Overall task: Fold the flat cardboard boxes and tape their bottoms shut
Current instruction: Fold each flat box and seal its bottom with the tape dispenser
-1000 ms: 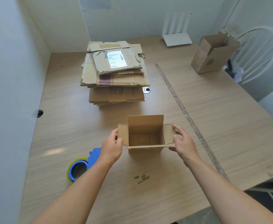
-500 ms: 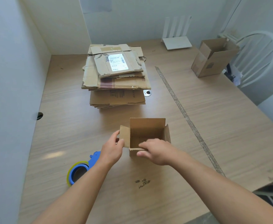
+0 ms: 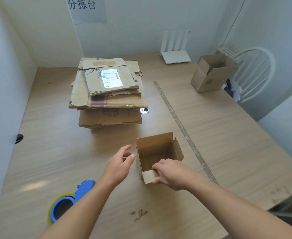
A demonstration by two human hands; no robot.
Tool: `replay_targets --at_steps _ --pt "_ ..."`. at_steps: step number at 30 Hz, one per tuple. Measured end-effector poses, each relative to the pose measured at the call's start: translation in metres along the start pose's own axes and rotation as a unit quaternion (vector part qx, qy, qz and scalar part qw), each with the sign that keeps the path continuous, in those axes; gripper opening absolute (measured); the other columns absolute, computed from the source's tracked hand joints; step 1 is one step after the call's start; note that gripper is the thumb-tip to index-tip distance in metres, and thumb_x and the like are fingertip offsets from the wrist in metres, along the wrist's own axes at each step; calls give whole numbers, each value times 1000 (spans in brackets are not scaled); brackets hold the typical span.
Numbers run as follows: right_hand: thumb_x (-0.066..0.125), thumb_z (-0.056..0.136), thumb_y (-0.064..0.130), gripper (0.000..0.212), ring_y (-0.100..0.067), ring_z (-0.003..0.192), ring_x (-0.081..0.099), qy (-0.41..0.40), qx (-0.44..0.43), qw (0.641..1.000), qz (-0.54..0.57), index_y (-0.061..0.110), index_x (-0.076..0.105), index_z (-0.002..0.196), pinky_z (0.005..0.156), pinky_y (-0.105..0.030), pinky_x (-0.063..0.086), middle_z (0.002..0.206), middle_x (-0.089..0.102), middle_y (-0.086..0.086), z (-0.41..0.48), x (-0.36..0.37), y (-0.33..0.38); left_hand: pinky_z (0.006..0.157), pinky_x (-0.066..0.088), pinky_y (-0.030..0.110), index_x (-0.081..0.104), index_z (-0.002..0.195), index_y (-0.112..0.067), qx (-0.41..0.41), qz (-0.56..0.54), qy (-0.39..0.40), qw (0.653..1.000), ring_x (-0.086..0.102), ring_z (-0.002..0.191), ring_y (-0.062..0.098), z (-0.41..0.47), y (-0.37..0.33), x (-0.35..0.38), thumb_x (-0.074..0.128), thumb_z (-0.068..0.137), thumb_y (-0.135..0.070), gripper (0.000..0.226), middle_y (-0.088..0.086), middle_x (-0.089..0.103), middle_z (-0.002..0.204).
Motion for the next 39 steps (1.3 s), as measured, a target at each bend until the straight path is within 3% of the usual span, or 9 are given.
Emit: replay_targets --at_steps 6,10,14,17,22,24,31,36,39 --pt "42 98 60 52 -24 116 47 -75 1 997 -35 25 46 137 98 -36 36 133 51 1 9 -31 -76 86 42 24 50 141 -27 33 40 -4 999 57 103 5 41 -41 21 54 99 -31 43 -7 61 116" --pt "45 96 61 56 -21 121 46 -111 13 994 -22 28 45 140 101 -36 33 136 50 4 40 -67 -152 89 43 27 51 139 -23 78 150 -14 986 58 103 11 98 -86 42 55 97 -31 43 -4 61 119" --pt "48 95 60 56 -22 125 46 -124 3 992 -16 28 47 141 103 -36 34 140 51 4 100 -116 -230 96 44 35 46 139 -26 129 334 -34 933 52 120 18 173 -151 68 49 97 -37 43 -5 52 134" --pt "50 95 58 55 -23 125 47 -126 -23 992 -16 28 48 141 105 -38 35 140 52 3 159 -156 -279 95 43 37 45 138 -23 129 453 -60 880 49 118 23 239 -198 80 44 98 -39 44 -1 51 134" --pt "52 94 59 52 -25 120 51 -147 -52 988 -14 26 53 134 98 -39 41 132 56 0 259 -217 -340 92 38 37 48 132 -21 125 581 -93 799 49 116 25 341 -256 92 41 96 -43 43 1 54 128" --pt "52 95 58 51 -25 119 50 -143 -61 988 -10 25 53 133 97 -40 40 129 55 -1 293 -236 -354 93 37 37 47 134 -22 116 607 -91 781 48 118 25 371 -265 91 41 96 -43 44 1 54 128" --pt "51 97 53 47 -29 116 53 -171 -98 980 -37 22 54 133 94 -37 38 128 57 -5 392 -294 -371 91 41 37 47 134 -21 40 599 -105 792 46 121 27 459 -260 50 41 96 -42 44 3 53 130" --pt "52 99 49 41 -29 115 52 -177 -129 976 2 20 57 128 85 -34 38 123 56 -5 445 -318 -359 81 36 35 45 136 -23 34 576 -136 805 45 121 26 495 -263 35 42 97 -42 44 1 52 132" --pt "51 98 49 44 -30 116 51 -167 -135 977 -6 20 55 131 88 -36 38 125 55 -6 460 -325 -349 87 37 36 44 137 -26 35 571 -145 808 45 122 25 500 -262 34 42 96 -43 45 0 51 134"
Point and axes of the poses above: each hand's wrist, its own z-axis towards the middle knuckle, its own x-axis out of the palm, y = z × x, the point moved 8 cm from there along z, towards the middle knuckle
